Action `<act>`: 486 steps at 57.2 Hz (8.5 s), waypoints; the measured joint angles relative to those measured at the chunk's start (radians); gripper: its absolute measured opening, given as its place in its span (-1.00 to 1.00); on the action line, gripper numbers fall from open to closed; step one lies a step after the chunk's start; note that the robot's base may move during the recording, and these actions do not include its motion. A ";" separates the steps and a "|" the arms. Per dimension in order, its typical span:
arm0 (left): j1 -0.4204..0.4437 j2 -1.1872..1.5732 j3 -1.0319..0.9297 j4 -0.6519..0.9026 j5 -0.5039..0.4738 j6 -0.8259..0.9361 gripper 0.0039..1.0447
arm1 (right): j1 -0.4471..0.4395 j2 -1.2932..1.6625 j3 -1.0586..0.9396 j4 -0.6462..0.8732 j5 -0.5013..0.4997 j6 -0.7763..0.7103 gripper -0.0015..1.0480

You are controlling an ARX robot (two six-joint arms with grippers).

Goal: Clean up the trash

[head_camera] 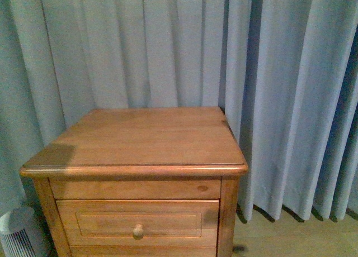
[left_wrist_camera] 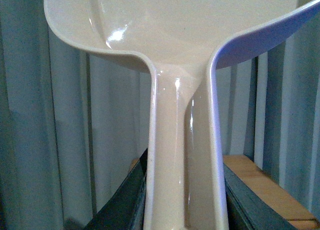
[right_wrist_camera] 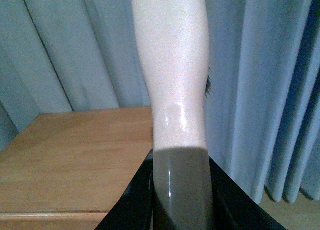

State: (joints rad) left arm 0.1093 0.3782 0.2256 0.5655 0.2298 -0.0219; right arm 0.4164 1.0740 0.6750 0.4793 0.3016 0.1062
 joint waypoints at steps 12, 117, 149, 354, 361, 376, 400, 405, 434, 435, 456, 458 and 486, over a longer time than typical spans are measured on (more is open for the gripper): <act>0.000 0.000 0.000 0.000 0.001 -0.001 -0.48 | 0.055 -0.212 -0.169 0.110 0.095 -0.064 -0.60; 0.002 -0.004 -0.001 -0.003 -0.001 -0.002 -0.49 | 0.090 -0.253 -0.302 0.383 0.196 -0.286 -0.61; -0.006 0.324 0.355 -0.753 -0.043 0.068 -0.49 | 0.094 -0.253 -0.302 0.383 0.200 -0.287 -0.61; 0.003 1.333 0.801 -0.712 -0.020 0.829 -0.50 | 0.139 1.447 1.844 -1.374 -0.740 -0.376 -0.61; 0.003 1.333 0.801 -0.712 -0.020 0.830 -0.50 | 0.109 1.307 1.761 -1.319 -0.803 -0.391 -0.61; 0.003 1.333 0.801 -0.712 -0.021 0.830 -0.50 | 0.000 1.032 1.413 -1.028 -0.624 -0.361 -0.61; 0.065 1.181 0.663 -0.163 -0.282 0.255 -0.50 | -0.200 0.430 0.746 -0.549 -0.548 -0.035 -0.61; 0.065 1.113 0.632 -0.095 -0.317 0.228 -0.50 | -0.226 0.325 0.653 -0.515 -0.587 -0.023 -0.61; -0.202 0.482 0.283 -0.086 -0.601 0.151 -0.50 | -0.294 -0.103 0.356 -0.386 -0.575 0.137 -0.61; -0.215 0.467 0.274 -0.087 -0.614 0.151 -0.50 | -0.291 -0.114 0.349 -0.383 -0.571 0.150 -0.61; -0.345 0.204 0.109 -0.110 -0.782 0.161 -0.50 | -0.226 -0.268 0.260 -0.382 -0.433 0.193 -0.61; -0.345 0.183 0.096 -0.111 -0.780 0.155 -0.50 | -0.218 -0.282 0.248 -0.380 -0.413 0.187 -0.61; -0.346 0.172 0.089 -0.114 -0.780 0.147 -0.50 | -0.190 -0.299 0.227 -0.374 -0.320 0.130 -0.61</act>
State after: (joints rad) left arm -0.2367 0.5499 0.3141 0.4515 -0.5499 0.1253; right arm 0.2264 0.7750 0.9016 0.1051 -0.0189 0.2359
